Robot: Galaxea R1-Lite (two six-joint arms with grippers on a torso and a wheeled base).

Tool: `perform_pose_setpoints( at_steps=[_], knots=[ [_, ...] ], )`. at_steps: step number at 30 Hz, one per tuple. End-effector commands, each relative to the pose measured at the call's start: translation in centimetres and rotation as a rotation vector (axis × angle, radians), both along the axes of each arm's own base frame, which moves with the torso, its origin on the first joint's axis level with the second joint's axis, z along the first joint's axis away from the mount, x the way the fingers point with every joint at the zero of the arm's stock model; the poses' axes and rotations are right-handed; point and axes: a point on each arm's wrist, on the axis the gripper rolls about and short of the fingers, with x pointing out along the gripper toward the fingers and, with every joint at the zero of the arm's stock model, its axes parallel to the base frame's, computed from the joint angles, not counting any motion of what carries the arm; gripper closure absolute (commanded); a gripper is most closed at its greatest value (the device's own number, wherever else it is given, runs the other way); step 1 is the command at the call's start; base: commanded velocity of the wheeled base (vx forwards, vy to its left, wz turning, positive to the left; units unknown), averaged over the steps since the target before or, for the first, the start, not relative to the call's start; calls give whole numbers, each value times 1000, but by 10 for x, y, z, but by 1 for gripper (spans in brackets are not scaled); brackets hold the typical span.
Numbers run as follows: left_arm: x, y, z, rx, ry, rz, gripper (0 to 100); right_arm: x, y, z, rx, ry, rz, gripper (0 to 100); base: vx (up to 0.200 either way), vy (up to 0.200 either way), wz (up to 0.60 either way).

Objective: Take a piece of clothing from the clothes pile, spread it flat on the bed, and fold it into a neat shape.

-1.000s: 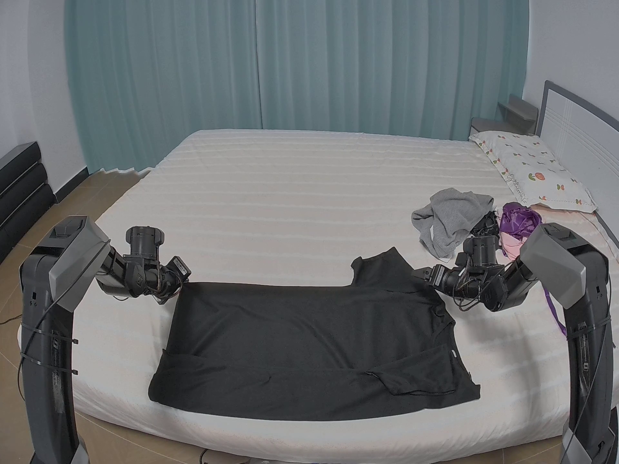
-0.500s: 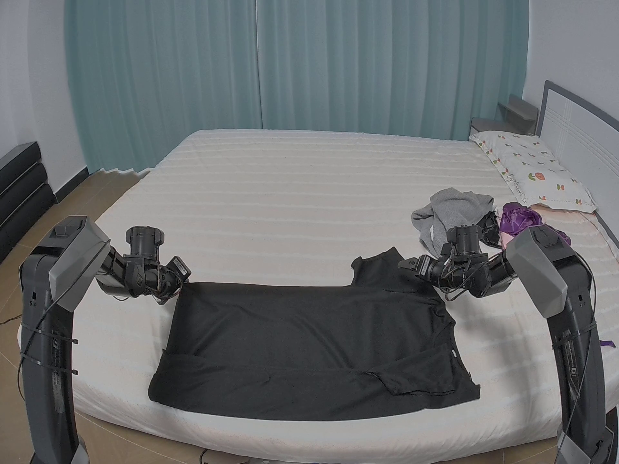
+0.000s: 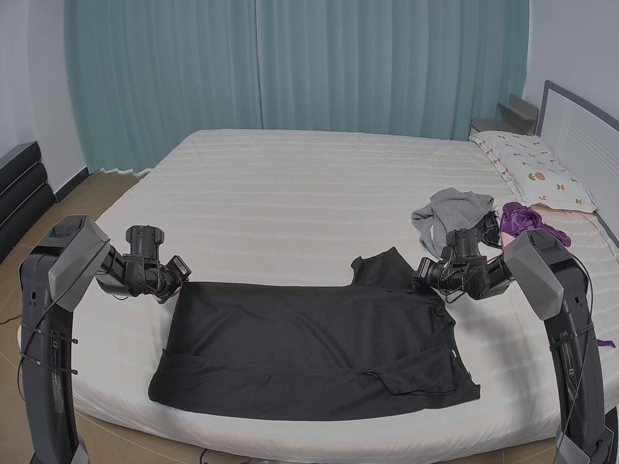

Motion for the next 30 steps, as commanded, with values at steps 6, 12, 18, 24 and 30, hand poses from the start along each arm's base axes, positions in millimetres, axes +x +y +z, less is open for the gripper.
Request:
perform_pose_setpoints(
  at_steps=[6, 12, 18, 24, 30],
  knots=[
    [-2, -1, 11, 2, -16, -1, 100, 0, -4, 14, 19, -19, -24, 100, 0, 0, 0],
    [-5, -1, 21, 13, -32, 7, 100, -7, -6, 37, 71, -48, -63, 100, 0, 0, 0],
    [-5, 2, 30, 14, -55, 16, 100, -17, -13, 49, 89, -95, -81, 100, 0, 0, 0],
    [-5, 3, 33, -4, -60, 38, 100, -20, -21, 48, 116, -102, -117, 100, 0, 0, 0],
    [-5, 4, 36, -11, -63, 45, 100, -19, -22, 51, 132, -106, -141, 100, 0, 0, 0]
  ],
)
